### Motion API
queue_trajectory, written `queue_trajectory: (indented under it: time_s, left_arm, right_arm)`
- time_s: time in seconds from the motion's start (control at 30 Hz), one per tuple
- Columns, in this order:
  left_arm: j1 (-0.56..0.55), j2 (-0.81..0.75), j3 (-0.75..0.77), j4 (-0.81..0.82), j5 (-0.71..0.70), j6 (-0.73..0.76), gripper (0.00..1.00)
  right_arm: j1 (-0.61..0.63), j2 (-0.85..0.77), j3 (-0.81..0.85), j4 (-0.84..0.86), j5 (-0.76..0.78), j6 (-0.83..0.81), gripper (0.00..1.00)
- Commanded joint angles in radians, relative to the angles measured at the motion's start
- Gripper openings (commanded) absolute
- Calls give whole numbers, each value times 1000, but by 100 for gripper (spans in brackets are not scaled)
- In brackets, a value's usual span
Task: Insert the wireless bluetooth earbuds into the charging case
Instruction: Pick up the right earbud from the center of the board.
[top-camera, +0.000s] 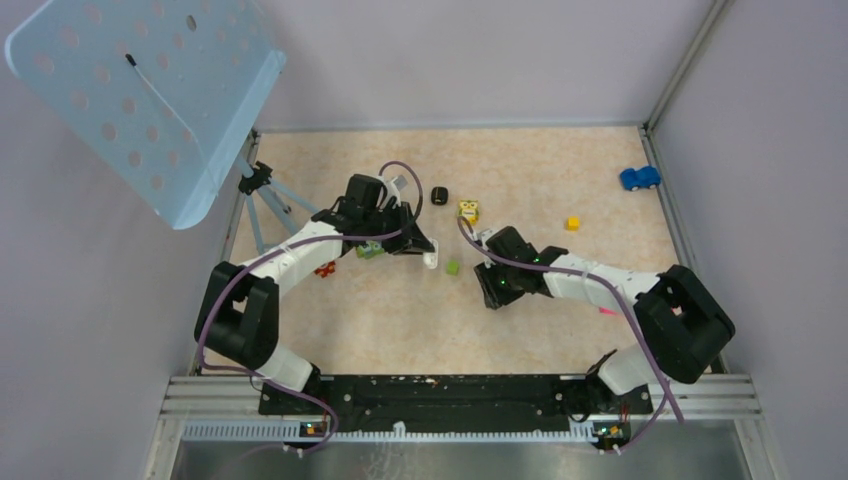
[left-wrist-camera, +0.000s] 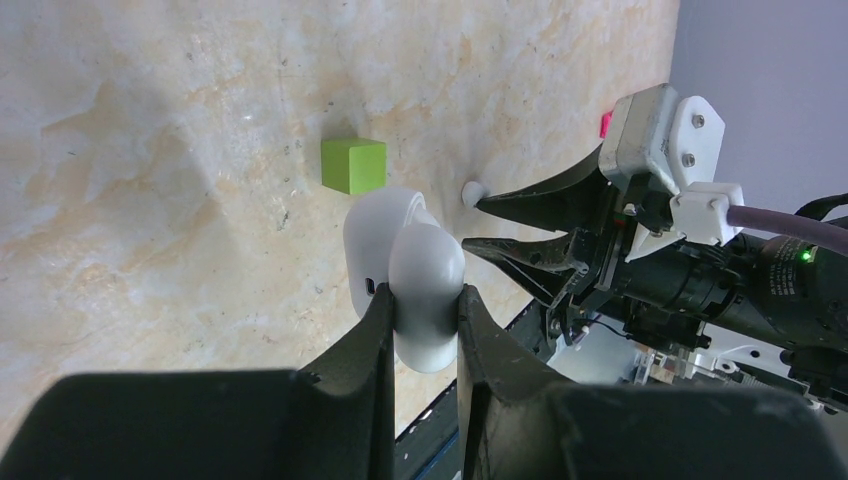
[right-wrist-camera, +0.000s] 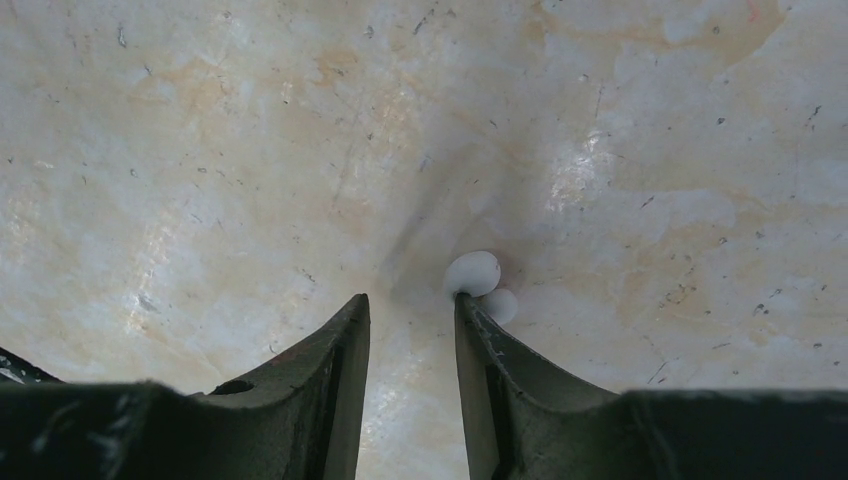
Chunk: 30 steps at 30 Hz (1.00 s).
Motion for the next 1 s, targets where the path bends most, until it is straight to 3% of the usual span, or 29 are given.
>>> queue_trajectory:
  time_s: [0.0,0.37,0.53,0.87,0.97]
  left_arm:
    - [-1,-24,18,46,15,9,0]
    - [-1,-22,35,44,14,25,0]
    - [-1,-15,36,55,29,25,0]
    - [-1,-14,35,55,28,29,0]
    - [0,-9,35,56,31,30,0]
  right_arm:
    - [9,21,32,26,57,-21,36]
    - [34,20,44,17,274,-32,33]
    - [37,17,53,15,300,-41,32]
    - [54,21,85,-5,346,-57,18]
    - [54,41,91,-14,344,-57,18]
